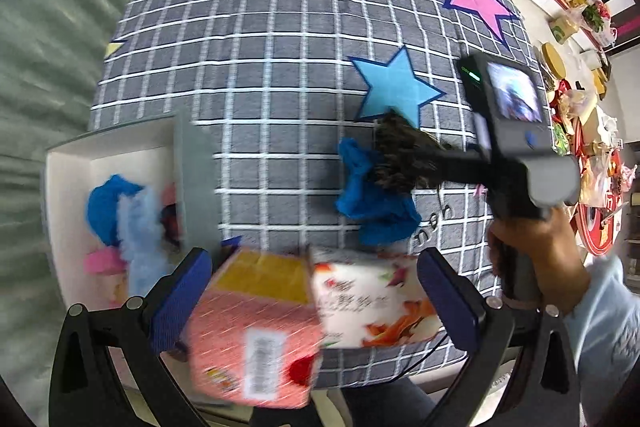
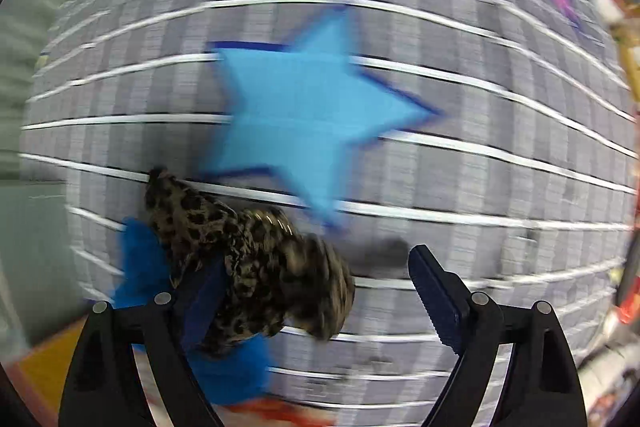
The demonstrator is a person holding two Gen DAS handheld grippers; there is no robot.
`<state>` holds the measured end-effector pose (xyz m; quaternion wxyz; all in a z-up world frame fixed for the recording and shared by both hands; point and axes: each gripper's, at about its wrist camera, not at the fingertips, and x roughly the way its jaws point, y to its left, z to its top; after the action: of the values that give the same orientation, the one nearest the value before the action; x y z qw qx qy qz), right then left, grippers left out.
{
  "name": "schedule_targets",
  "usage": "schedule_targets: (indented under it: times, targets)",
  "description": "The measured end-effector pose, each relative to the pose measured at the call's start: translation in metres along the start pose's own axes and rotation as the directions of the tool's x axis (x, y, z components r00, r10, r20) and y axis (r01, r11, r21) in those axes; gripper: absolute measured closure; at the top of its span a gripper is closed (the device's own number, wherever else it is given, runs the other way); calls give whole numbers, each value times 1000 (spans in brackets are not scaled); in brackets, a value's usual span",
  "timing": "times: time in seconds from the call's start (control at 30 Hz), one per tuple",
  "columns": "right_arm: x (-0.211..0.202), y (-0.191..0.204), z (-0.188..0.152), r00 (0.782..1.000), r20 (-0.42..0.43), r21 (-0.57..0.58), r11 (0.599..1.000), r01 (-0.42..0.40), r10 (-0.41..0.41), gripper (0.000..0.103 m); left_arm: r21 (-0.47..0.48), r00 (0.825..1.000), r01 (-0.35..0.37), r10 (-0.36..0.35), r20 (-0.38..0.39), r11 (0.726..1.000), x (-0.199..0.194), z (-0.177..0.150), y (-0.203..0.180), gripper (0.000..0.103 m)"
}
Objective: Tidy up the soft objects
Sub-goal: 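Grasp the leopard-print cloth with the right tool while the left tool grasps the blue cloth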
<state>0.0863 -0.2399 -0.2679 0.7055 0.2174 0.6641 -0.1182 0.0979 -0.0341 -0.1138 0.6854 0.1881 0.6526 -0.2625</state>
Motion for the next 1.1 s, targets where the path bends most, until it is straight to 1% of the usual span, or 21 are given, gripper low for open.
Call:
schedule_targets:
  times: [0.03, 0.17, 0.23, 0.3, 0.33, 0.4, 0.47, 0.5, 0.57, 0.6, 0.63, 0.67, 0.77, 0.8, 0.83, 0.93, 0.97, 1.0, 1.07, 1.1]
  targets:
    - [1, -14, -3, 1000, -4, 9, 1000, 24, -24, 15, 0, 1000, 2, -2, -4, 1000, 3, 2, -4, 0]
    - [1, -100, -20, 991, -36, 112, 985, 128, -125, 15, -1, 999, 14, -14, -33, 1000, 27, 16, -30, 0]
    - [-3, -140, -29, 989, -45, 178, 973, 149, -143, 15, 9, 999, 15, -15, -48, 1000, 37, 21, -40, 0]
    - [-8, -176, -38, 990, -51, 268, 954, 138, -129, 15, 36, 999, 17, -15, -52, 999, 45, 24, -54, 0]
    - [-13, -195, -43, 994, -44, 319, 942, 106, -97, 15, 47, 999, 16, -13, -51, 999, 48, 25, -60, 0]
    - [-20, -221, -56, 1000, -5, 413, 911, 11, -9, 15, 61, 998, 19, -15, -56, 998, 55, 26, -72, 0]
    - [-20, -216, -59, 998, 30, 456, 888, -58, 50, 15, 70, 998, 25, -20, -67, 997, 63, 28, -84, 0]
    - [-23, -220, -64, 997, 48, 460, 884, -83, 68, 15, 75, 997, 29, -24, -70, 997, 69, 29, -93, 0]
    - [-24, -217, -62, 994, 70, 454, 884, -112, 89, 15, 86, 997, 20, -14, -73, 996, 79, 31, -107, 0]
    - [-22, -210, -48, 992, 77, 447, 886, -127, 103, 15, 96, 997, 16, -9, -75, 995, 87, 33, -116, 0]
    - [-22, -187, -36, 990, 80, 438, 888, -137, 114, 15, 101, 997, 13, -5, -77, 995, 92, 35, -120, 0]
    - [-21, -172, -27, 990, 74, 425, 894, -140, 120, 15, 110, 997, 0, 9, -79, 994, 100, 36, -128, 0]
    - [-8, -158, -18, 992, 43, 397, 909, -125, 117, 15, 133, 995, -48, 59, -81, 990, 123, 41, -140, 0]
    - [-6, -147, -19, 992, 35, 391, 912, -125, 121, 15, 131, 994, -56, 68, -89, 990, 129, 42, -141, 0]
    - [1, -143, -17, 992, 15, 377, 919, -120, 124, 15, 126, 993, -59, 71, -96, 990, 136, 43, -141, 0]
    - [14, -138, -16, 993, -9, 352, 929, -110, 121, 14, 124, 990, -84, 97, -103, 989, 155, 48, -140, 0]
    - [16, -136, -16, 993, -15, 343, 934, -102, 114, 6, 126, 988, -92, 106, -108, 988, 160, 49, -140, 0]
    - [18, -132, -15, 994, -21, 329, 940, -92, 104, 3, 127, 986, -100, 115, -117, 987, 165, 49, -140, 0]
    - [22, -123, -19, 996, -33, 299, 952, -67, 81, 1, 127, 982, -105, 122, -141, 986, 175, 50, -139, 0]
    - [22, -119, -20, 997, -31, 283, 958, -52, 63, 1, 115, 985, -88, 103, -136, 989, 176, 51, -137, 0]
